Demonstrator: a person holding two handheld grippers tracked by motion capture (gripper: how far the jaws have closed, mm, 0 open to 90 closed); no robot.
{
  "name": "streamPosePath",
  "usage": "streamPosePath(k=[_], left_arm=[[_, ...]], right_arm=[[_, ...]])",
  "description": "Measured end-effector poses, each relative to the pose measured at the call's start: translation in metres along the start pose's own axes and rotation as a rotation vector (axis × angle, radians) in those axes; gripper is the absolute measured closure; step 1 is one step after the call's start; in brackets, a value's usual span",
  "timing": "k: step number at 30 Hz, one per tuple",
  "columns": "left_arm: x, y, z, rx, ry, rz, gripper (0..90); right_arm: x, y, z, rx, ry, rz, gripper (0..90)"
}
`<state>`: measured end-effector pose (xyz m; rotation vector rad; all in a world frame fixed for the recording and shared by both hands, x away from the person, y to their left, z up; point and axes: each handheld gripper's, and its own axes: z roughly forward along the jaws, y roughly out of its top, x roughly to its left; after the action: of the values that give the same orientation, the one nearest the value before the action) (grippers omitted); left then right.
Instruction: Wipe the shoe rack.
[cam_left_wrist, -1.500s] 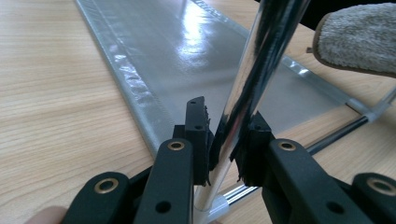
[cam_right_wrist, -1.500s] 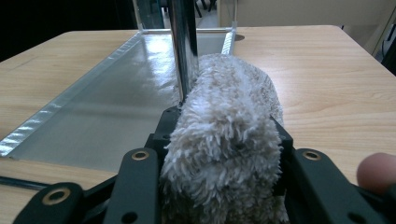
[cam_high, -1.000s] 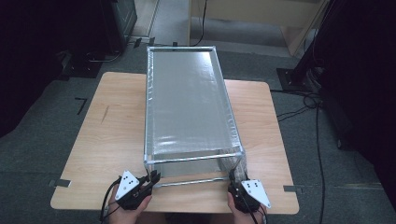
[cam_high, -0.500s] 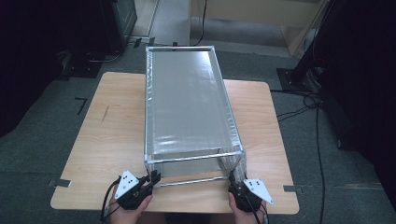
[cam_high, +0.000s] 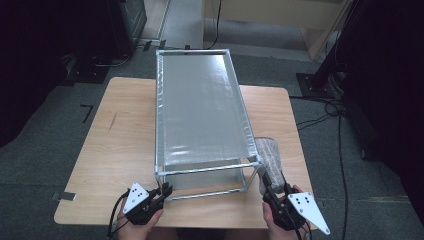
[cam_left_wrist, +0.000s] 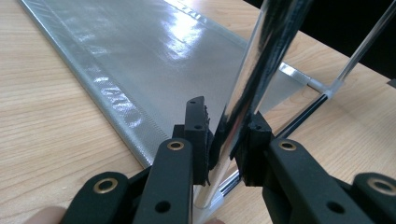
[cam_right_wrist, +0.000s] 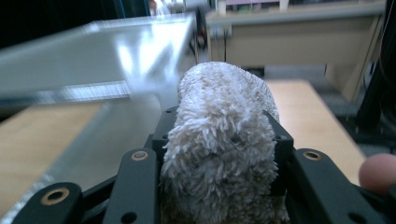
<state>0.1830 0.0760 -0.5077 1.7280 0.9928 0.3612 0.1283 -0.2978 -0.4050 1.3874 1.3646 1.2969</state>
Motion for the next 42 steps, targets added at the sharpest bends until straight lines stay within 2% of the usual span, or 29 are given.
streamPosePath(k=[4, 9, 13, 15, 19, 24, 26, 28, 30, 32, 38, 40, 42], left_arm=[[-0.001, 0.0, 0.0, 0.0, -0.004, 0.002, 77.6], [0.0, 0.0, 0.0, 0.0, -0.006, 0.003, 77.6], [-0.001, -0.001, 0.001, -0.002, -0.015, 0.005, 77.6], [-0.003, -0.001, 0.002, -0.003, -0.023, 0.007, 77.7], [-0.005, -0.001, 0.003, 0.002, -0.024, 0.021, 77.8], [-0.005, -0.001, 0.003, 0.002, -0.03, 0.021, 77.8], [-0.008, -0.002, 0.004, 0.002, -0.041, 0.025, 77.8], [-0.01, -0.002, 0.005, 0.008, -0.05, 0.038, 77.9], [-0.013, -0.002, 0.006, 0.01, -0.053, 0.044, 78.0], [-0.013, -0.002, 0.006, 0.014, -0.056, 0.048, 78.1], [-0.014, -0.002, 0.007, 0.015, -0.066, 0.049, 78.0], [-0.016, -0.003, 0.007, 0.014, -0.07, 0.054, 78.1], [-0.016, -0.003, 0.008, 0.013, -0.067, 0.06, 78.1]], right_arm=[[0.01, 0.013, -0.005, -0.06, 0.009, -0.019, 60.2], [0.028, 0.008, -0.002, -0.106, -0.009, -0.074, 60.5], [0.032, 0.011, -0.005, -0.167, -0.011, -0.063, 60.8], [0.036, 0.013, -0.006, -0.191, 0.0, -0.074, 60.8], [0.047, 0.013, 0.001, -0.155, 0.033, -0.087, 60.6], [0.063, 0.01, 0.006, -0.147, 0.054, -0.098, 60.6], [0.069, 0.01, 0.007, -0.141, 0.112, -0.086, 60.5], [0.079, 0.009, 0.007, -0.138, 0.155, -0.122, 60.5], [0.093, 0.007, 0.009, -0.106, 0.225, -0.157, 60.3], [0.105, 0.005, 0.01, -0.093, 0.27, -0.185, 60.2], [0.139, 0.004, 0.01, -0.056, 0.444, -0.204, 60.2], [0.15, 0.004, 0.009, -0.047, 0.513, -0.222, 60.1], [0.159, 0.003, 0.008, -0.04, 0.561, -0.247, 60.0]])
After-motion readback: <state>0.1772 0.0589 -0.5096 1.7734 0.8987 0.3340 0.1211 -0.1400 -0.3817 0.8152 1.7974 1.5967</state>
